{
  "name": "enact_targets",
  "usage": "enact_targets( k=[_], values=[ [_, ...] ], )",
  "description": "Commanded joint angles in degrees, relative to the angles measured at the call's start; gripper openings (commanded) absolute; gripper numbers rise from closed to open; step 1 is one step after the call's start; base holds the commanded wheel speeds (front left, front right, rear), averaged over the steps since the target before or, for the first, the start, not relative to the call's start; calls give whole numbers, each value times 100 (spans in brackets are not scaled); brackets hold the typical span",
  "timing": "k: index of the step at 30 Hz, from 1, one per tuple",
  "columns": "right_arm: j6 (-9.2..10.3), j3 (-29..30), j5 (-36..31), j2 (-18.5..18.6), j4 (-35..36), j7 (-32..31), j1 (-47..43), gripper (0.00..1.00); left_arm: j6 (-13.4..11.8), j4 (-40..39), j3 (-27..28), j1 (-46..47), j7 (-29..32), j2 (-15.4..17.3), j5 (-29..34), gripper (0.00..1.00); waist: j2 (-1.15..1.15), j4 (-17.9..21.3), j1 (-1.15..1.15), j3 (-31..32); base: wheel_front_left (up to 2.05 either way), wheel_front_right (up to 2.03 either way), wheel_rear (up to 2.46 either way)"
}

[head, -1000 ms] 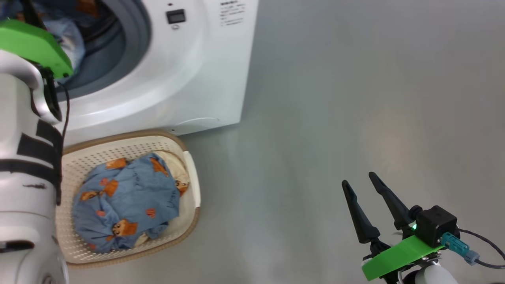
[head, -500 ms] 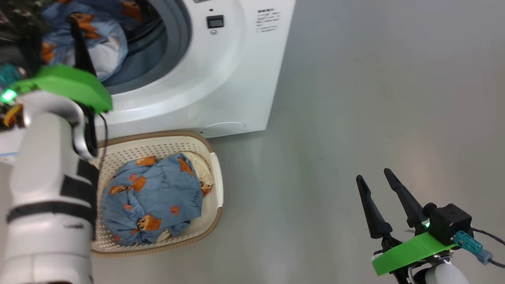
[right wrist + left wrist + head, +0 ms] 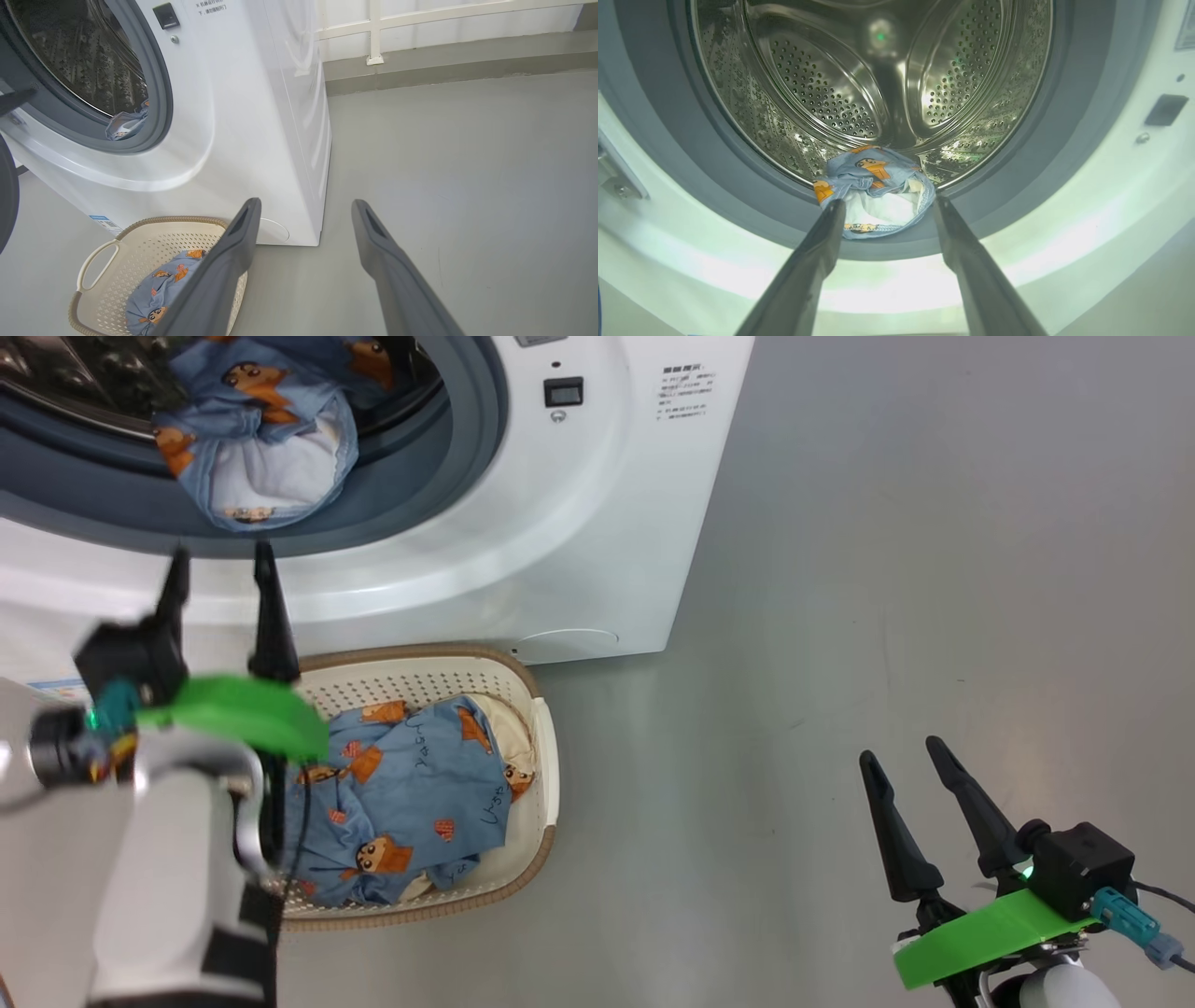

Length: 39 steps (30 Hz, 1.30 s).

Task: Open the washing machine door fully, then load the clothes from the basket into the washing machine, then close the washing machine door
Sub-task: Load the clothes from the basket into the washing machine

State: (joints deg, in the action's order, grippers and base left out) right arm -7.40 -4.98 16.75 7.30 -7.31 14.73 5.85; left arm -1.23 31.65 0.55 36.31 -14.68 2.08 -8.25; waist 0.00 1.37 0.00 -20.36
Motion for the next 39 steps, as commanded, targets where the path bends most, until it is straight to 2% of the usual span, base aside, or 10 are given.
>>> enact_targets(
  k=[1, 13, 30, 39],
  values=[
    [-9, -124, -40, 35, 152, 27, -74, 100, 3, -259, 130, -189, -32, 136, 2, 100, 0, -11, 0, -5, 0, 0, 0],
    [-9, -152, -42, 41, 160, 27, -68, 100, -204, -1555, 77, -1768, -32, 95, 115, 100, 0, -30, 0, 20, 0, 0, 0],
    [-9, -178, -45, 49, 147, 27, -95, 100, -442, -2312, 241, -3059, -32, 83, 148, 100, 0, 110, 0, 103, 0, 0, 0],
    [-9, -163, -42, 72, 125, 27, -164, 100, -611, -2504, 86, -3420, -32, 81, -20, 100, 0, 115, 0, 194, 0, 0, 0]
  ],
)
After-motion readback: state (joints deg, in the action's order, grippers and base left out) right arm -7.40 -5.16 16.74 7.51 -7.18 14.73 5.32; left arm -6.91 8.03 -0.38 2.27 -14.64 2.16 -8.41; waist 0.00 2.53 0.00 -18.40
